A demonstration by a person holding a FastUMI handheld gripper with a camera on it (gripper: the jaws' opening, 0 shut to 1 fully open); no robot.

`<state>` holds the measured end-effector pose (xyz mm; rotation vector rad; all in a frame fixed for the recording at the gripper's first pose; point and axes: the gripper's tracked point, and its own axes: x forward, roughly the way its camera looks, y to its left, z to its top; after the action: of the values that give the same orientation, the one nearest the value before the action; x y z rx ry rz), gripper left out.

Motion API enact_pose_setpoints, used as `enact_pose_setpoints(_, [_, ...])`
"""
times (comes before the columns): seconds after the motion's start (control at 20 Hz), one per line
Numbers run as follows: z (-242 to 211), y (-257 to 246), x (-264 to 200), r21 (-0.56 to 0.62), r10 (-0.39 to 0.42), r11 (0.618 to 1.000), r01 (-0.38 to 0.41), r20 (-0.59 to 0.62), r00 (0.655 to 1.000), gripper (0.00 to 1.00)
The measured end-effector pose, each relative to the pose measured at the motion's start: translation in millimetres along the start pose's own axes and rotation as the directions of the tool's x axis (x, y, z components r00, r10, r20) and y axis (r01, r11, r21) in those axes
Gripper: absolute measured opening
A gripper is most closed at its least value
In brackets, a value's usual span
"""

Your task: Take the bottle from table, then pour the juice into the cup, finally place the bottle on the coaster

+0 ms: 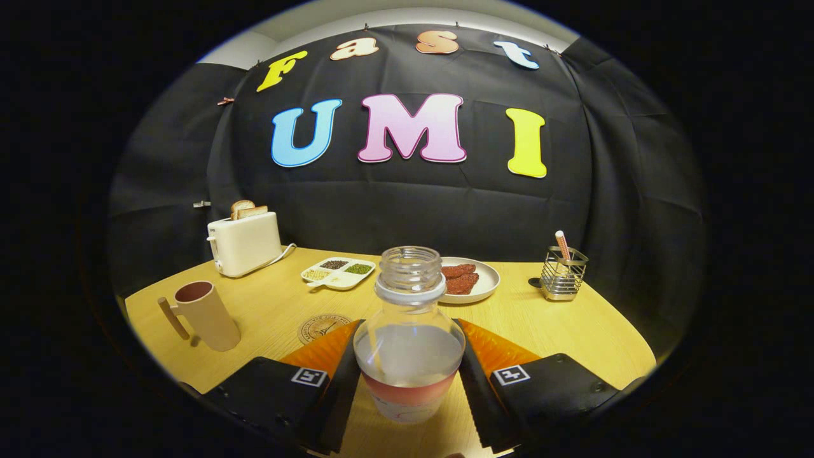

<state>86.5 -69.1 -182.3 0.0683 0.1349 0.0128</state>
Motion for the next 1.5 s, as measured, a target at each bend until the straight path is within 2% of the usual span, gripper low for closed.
enact_pose_setpoints(0.25, [2, 2, 6, -0.042, 0.003, 0.999, -0.005, -0.038, 0.999, 0.76])
enact_pose_setpoints(0.5, [26, 21, 0, -0.160, 0.063, 0.985, -0.068, -0.040, 0.997, 0.73])
enact_pose_setpoints(0.8, [68, 76, -3, -0.364, 0.181, 0.915, -0.175, -0.018, 0.983, 0.73])
enact_pose_setpoints(1.0, [77, 112, -2, -0.449, 0.201, 0.869, -0.207, -0.061, 0.978, 0.73])
enact_pose_setpoints(1.1, [78, 121, 1, -0.533, 0.165, 0.827, -0.177, -0.071, 0.984, 0.73])
enact_pose_setpoints(1.25, [78, 129, 9, -0.659, 0.111, 0.740, -0.133, -0.075, 0.991, 0.73])
enact_pose_setpoints(1.35, [74, 135, 15, -0.723, 0.081, 0.682, -0.112, -0.077, 0.994, 0.73])
enact_pose_setpoints(1.5, [69, 145, 16, -0.783, 0.054, 0.614, -0.098, -0.082, 0.995, 0.73])
